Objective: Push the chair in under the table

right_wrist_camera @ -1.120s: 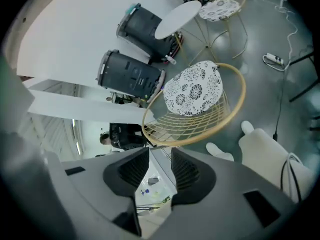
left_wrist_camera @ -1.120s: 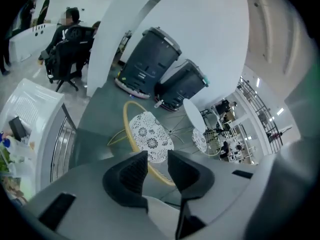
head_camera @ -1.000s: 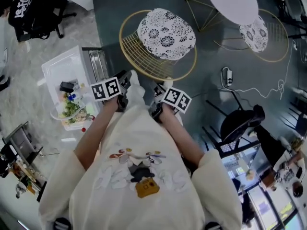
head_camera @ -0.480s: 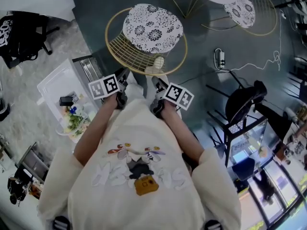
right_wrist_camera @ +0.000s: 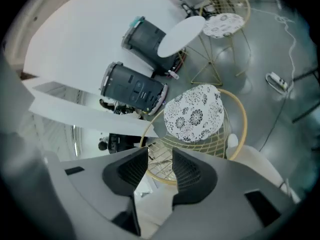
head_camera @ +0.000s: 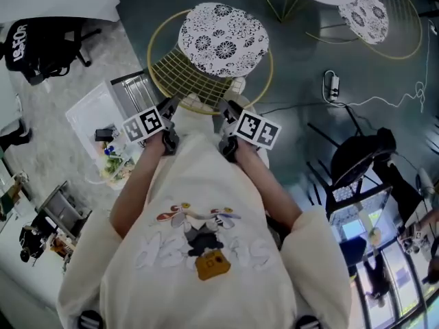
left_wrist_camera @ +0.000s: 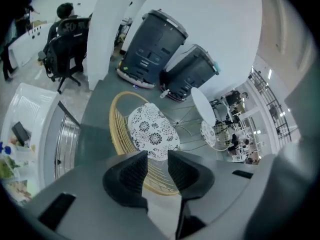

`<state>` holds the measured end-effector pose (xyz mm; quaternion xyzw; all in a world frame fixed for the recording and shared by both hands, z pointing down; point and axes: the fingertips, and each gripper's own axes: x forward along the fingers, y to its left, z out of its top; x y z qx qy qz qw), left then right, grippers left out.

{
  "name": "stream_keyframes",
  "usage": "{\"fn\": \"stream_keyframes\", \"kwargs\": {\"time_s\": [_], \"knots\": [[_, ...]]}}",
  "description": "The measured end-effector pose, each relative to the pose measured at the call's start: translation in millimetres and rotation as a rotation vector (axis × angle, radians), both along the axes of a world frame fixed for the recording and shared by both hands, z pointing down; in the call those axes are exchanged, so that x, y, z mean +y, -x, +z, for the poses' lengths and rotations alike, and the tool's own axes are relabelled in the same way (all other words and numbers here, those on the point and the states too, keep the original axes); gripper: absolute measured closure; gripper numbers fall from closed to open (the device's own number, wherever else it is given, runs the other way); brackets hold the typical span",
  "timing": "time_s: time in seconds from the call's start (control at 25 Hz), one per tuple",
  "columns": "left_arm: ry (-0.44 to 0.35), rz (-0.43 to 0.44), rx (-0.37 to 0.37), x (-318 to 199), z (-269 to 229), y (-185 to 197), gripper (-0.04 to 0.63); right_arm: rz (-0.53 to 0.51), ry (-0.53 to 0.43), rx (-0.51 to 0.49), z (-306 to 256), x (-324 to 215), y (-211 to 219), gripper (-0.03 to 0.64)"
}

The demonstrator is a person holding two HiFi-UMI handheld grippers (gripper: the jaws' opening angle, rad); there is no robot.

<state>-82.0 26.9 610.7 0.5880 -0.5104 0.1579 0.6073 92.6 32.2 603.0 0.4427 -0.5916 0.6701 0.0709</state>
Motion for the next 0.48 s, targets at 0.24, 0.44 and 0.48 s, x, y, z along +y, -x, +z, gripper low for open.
{"fn": "stream_keyframes", "kwargs": {"time_s": [0.24,0.44,0.48], "knots": [[-0.032,0.204,-0.192,-6.1,7.7,-1.4,0.488,-0.463,-0.213,0.187,7.1,-5.7,19.3,0.483],[-0.023,0.276,-0.244,-23.0,13.7,8.9,0.488,-0.746,-0.290,0.209,14.8,-0.5,53.6,0.483],[-0.015,0.268,-0.249,-24.4,16.5,14.4,0.488,-0.813,-0.313,0.220,16.7,3.3,61.7,0.482]]}}
